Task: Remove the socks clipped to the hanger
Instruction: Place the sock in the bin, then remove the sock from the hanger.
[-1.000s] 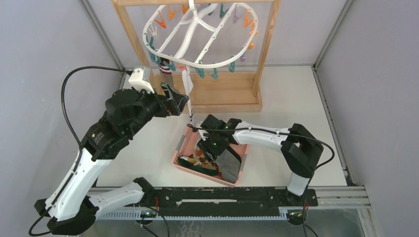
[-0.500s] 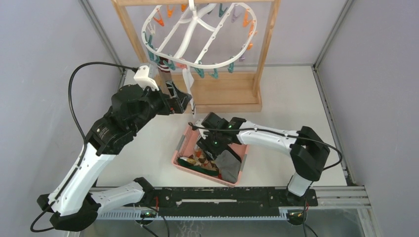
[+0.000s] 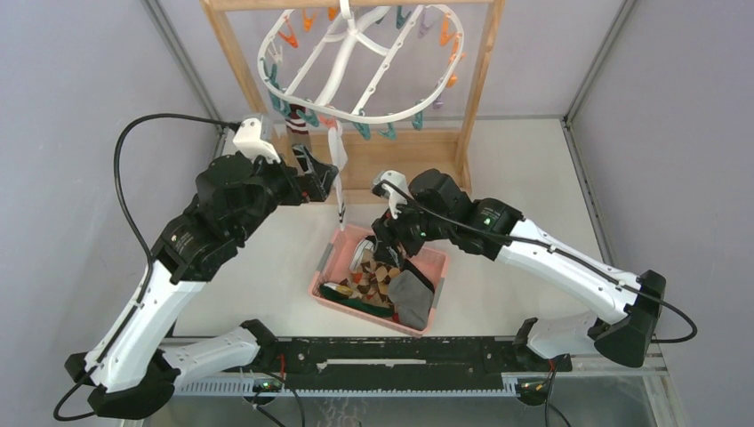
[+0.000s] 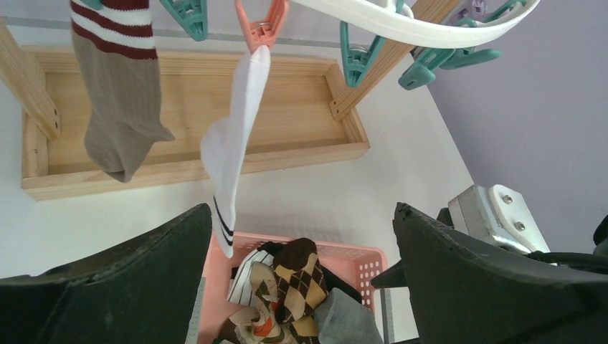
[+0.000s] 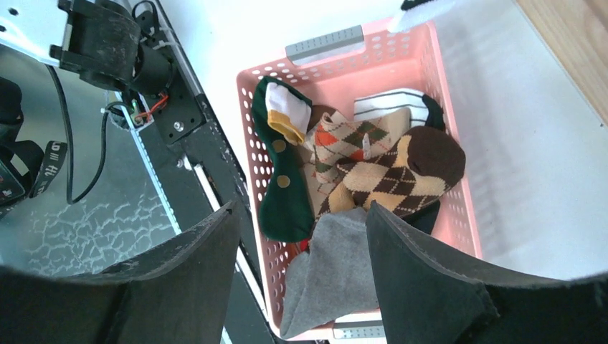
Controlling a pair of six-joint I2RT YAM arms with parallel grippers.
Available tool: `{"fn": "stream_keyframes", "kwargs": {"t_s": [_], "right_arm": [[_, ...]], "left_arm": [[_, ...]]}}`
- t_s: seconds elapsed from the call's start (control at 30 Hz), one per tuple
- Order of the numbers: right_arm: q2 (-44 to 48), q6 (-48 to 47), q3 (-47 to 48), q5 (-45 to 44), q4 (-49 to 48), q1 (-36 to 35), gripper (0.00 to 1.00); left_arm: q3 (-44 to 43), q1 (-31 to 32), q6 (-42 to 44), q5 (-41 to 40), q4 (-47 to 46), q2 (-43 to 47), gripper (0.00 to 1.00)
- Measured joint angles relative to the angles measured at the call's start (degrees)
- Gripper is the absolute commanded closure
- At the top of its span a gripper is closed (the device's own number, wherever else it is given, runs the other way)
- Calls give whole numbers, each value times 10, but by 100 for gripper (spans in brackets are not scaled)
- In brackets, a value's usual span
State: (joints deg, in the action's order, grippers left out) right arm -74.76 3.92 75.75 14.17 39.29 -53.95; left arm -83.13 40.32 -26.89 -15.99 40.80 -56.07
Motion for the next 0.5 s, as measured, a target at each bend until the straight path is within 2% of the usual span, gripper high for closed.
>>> {"fn": "stream_keyframes", "kwargs": {"t_s": [0.17,0.33,0.5], "right_arm": [[3,13,-11,2,11,8,28],[19,30,-27,8,12,20,27],[50,44,-49,13,12,31,28]], "left_arm": [[50,-1,3,-21,-35,16,0],[154,-2,15,-52,-101,37,0],[170,-4,30,-63,-150,0,0]]}}
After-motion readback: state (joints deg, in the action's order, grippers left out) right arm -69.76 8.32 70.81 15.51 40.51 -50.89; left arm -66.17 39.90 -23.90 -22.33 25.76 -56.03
